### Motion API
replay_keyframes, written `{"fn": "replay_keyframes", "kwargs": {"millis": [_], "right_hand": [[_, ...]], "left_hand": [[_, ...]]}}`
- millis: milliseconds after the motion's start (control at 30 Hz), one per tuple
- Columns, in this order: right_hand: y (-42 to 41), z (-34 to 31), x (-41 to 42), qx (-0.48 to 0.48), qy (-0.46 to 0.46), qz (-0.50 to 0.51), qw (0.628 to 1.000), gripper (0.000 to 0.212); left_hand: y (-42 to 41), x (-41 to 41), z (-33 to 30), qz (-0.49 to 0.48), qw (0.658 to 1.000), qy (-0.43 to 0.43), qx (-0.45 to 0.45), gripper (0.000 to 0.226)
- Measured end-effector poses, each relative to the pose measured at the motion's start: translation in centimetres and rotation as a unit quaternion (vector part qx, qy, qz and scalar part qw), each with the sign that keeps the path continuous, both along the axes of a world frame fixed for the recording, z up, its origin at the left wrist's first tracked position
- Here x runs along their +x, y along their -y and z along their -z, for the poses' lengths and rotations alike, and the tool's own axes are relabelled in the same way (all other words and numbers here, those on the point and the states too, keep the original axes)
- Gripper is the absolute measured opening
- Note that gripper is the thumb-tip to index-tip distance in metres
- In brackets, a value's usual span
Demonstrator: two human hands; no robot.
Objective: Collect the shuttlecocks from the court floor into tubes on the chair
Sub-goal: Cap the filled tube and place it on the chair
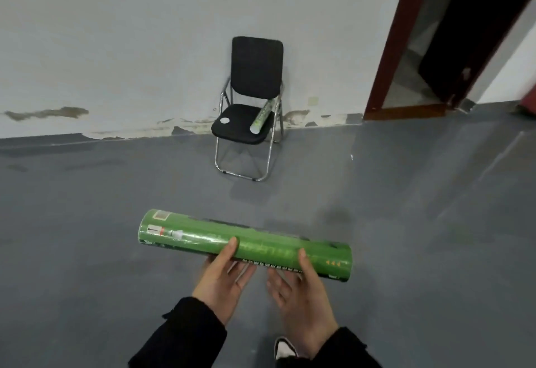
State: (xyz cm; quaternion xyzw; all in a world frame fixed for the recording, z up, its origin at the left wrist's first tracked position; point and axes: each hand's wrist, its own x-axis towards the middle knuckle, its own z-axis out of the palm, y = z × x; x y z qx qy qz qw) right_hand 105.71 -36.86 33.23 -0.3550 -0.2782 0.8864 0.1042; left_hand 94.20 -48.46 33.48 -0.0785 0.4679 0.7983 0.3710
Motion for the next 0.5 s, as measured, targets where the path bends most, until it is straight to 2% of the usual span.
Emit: {"fn": "replay_keyframes", "kwargs": {"millis": [167,233,400,500], "right_hand": [[-7.8,-4.3,-18.0,-0.006,-0.014,-0.061,0.998,0.039],[-10.6,-4.5,-25.4,0.001,-0.009,-0.089,0.996,0.045],[-18.2,-0.6,-43.6,0.023,0.005,-0.123,0.992,0.058],[-22.6,1.8,-52.7,-0.002,0.009,-0.112,0.994,0.06]], "left_hand": [[-7.9,-15.3,-2.7,-0.034,0.999,-0.011,-0.003,0.068],[-10.9,-22.0,-2.8,-0.052,0.999,-0.006,-0.005,0.071],[-18.5,-40.6,-0.1,-0.089,0.996,-0.017,-0.026,0.065],[-22.9,-51.3,1.2,-0.094,0.995,0.016,-0.034,0.062]]}}
